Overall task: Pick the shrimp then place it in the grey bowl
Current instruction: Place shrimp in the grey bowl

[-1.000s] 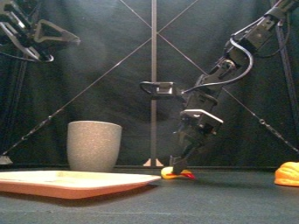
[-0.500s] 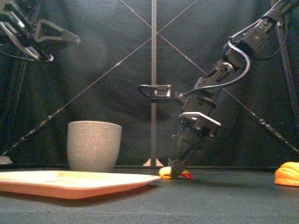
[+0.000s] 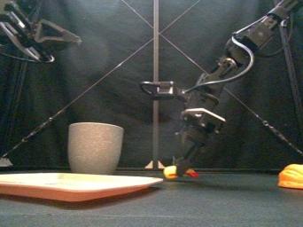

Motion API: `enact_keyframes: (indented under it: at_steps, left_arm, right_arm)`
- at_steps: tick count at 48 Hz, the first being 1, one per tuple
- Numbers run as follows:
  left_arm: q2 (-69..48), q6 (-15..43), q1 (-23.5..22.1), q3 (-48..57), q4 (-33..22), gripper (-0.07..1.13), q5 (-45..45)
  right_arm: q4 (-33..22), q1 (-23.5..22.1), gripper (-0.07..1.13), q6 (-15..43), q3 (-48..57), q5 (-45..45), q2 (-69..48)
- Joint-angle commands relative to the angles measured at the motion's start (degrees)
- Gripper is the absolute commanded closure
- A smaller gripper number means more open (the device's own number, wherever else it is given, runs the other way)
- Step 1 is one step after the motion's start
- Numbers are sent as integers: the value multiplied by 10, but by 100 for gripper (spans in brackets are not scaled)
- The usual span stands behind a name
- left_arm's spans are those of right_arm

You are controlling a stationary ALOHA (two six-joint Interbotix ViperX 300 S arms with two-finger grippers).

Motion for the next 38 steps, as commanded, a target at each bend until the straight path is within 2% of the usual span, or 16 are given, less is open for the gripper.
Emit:
enact_keyframes:
  at_steps: [1,13,27,33,38]
  left_arm:
    - [1,0,2,-7,0,98,-5]
    - [2,1,2,-7,0,98,-5]
    - [2,0,3,-5,0,98,-5]
    - [2,0,2,-5,0,98,-10]
    - [1,0,2,-5,0,98,-11]
  right_arm:
    - [-4,0,63,-1,-37,-2,-52]
    - [-39,1,63,-4,-102,-19,-78]
    - [-71,-8,62,0,-178,-88,-33]
    - [-76,-20,58,0,-207,-102,-11]
    - [-76,-36,50,0,-230,-111,8]
